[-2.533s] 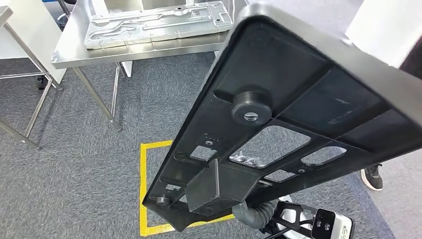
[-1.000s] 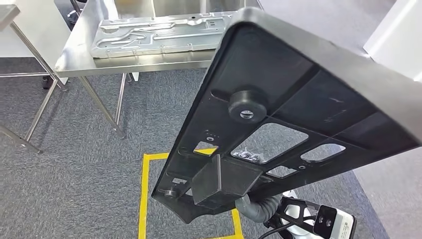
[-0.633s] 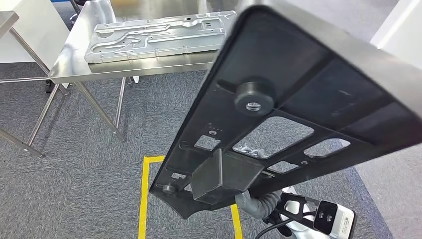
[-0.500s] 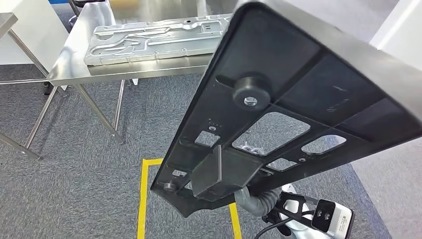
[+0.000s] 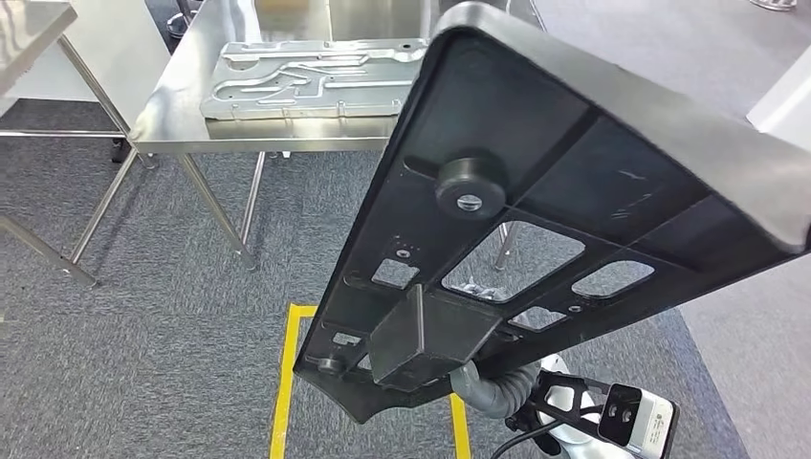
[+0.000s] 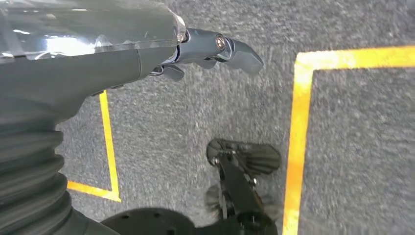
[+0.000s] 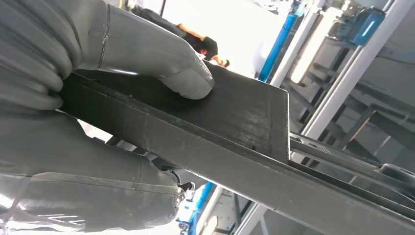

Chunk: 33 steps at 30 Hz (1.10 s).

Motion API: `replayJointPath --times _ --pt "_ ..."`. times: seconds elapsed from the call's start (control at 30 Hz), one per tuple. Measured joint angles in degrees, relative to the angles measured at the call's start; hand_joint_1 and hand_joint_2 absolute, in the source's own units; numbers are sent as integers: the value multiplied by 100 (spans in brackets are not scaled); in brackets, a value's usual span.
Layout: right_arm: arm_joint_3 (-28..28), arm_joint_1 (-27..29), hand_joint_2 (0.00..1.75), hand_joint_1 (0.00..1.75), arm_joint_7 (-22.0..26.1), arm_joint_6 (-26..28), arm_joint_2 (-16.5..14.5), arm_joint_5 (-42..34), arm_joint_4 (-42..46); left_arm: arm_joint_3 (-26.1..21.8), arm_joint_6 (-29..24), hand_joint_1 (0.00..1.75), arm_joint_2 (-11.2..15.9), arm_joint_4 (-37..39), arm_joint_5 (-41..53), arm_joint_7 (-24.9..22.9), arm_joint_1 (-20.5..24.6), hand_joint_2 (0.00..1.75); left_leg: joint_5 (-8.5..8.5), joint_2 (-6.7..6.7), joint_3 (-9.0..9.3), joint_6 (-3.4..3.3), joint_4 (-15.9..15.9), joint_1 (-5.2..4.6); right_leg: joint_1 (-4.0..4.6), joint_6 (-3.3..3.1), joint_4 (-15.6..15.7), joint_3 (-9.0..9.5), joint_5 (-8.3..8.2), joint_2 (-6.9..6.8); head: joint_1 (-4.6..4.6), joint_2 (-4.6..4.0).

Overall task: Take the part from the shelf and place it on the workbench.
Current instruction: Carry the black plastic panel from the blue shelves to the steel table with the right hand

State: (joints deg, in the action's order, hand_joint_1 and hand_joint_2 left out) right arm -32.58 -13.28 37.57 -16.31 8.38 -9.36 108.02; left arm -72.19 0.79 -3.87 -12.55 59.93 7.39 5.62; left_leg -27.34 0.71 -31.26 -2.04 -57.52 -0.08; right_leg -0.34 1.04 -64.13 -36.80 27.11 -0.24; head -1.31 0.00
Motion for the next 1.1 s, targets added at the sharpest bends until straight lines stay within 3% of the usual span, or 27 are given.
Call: replayJointPath --times 0.07,0.17,0.23,0.27,0.33,0.37,0.4,0.43,0.5,0.57,0.73,0.8,0.87,0.9,0.93,0.97,1.03,1.1 --pt "1 -7 175 175 0 1 1 -3 -2 0 0 0 -4 0 7 -1 8 175 -59 -14 48 54 -8 -12 22 -51 512 200 -208 3 0 0" --pt "4 -11 175 175 0 4 3 -8 -3 0 0 0 -1 0 8 -2 13 175 -110 -14 60 149 0 0 27 -134 606 230 -176 23 0 0" --pt "5 -15 175 175 0 11 0 -8 -1 1 0 0 3 0 14 -2 17 175 -247 -21 -13 213 -206 14 -2 -197 656 287 -164 27 -1 0" --pt "5 -17 175 175 0 19 -2 -8 0 2 0 0 4 0 17 -2 18 175 -386 -28 -146 242 -485 27 -15 -221 674 322 -154 24 -2 0" --pt "5 -16 175 175 0 39 -5 -8 0 2 0 0 0 0 22 -2 7 175 -698 -31 -585 290 -1299 53 -10 -249 678 365 -117 25 -2 0" --pt "5 -10 175 175 0 50 -4 -8 -1 2 0 0 0 0 22 -2 -3 175 -754 -31 -783 305 -1603 62 -8 -251 677 388 -95 31 -2 0" --pt "5 -3 175 175 0 60 -4 -8 -1 2 0 0 1 0 22 -2 -13 175 -694 -31 -891 311 -1709 68 -7 -248 676 418 -71 39 -2 0" --pt "5 2 175 175 0 68 -4 -8 0 2 0 0 1 0 22 -2 -19 175 -516 -31 -877 308 -1569 71 -6 -241 676 457 -44 49 -2 0" --pt "5 5 175 175 0 74 -5 -8 5 2 0 0 5 0 22 -2 -21 175 -26 -32 -570 275 -781 68 -6 -217 677 552 19 59 -2 0" --pt "5 1 175 175 0 77 -5 -6 18 2 0 0 8 0 22 -1 -16 175 210 -37 -311 220 -173 42 11 -169 671 600 69 67 -1 0" --pt "19 15 175 175 0 98 -5 16 128 2 0 0 7 0 22 7 -24 175 193 -47 -241 69 -15 41 17 -22 572 574 192 66 -1 0" --pt "57 58 175 175 0 87 -5 37 220 2 1 0 4 0 22 22 -21 175 186 -44 -193 11 25 57 6 17 -17 286 488 58 0 0" --pt "105 156 175 175 0 73 -5 79 296 2 2 0 4 0 24 37 -26 175 153 -44 -167 -16 24 49 -3 40 -793 -170 763 55 0 0" --pt "126 215 175 175 0 68 -5 105 327 2 4 0 4 0 26 44 -31 175 133 -46 -148 -18 22 47 -6 45 -970 -310 751 55 0 0" --pt "140 263 175 175 0 67 -5 125 359 2 8 0 4 0 28 48 -37 175 111 -50 -122 -13 20 46 -7 42 -934 -345 626 54 0 0" --pt "157 300 175 175 0 66 -5 145 397 3 14 0 4 0 33 52 -40 175 85 -54 -83 -5 18 44 -6 30 -667 -260 398 52 0 0" --pt "199 345 175 175 0 65 -5 174 479 5 31 0 4 0 43 60 -39 175 25 -60 -14 30 9 30 8 -17 147 76 -47 40 0 0" --pt "241 384 175 175 0 64 -5 201 547 7 42 0 3 0 55 67 -32 175 -18 -64 9 75 -3 13 32 -56 598 266 -193 30 0 0"
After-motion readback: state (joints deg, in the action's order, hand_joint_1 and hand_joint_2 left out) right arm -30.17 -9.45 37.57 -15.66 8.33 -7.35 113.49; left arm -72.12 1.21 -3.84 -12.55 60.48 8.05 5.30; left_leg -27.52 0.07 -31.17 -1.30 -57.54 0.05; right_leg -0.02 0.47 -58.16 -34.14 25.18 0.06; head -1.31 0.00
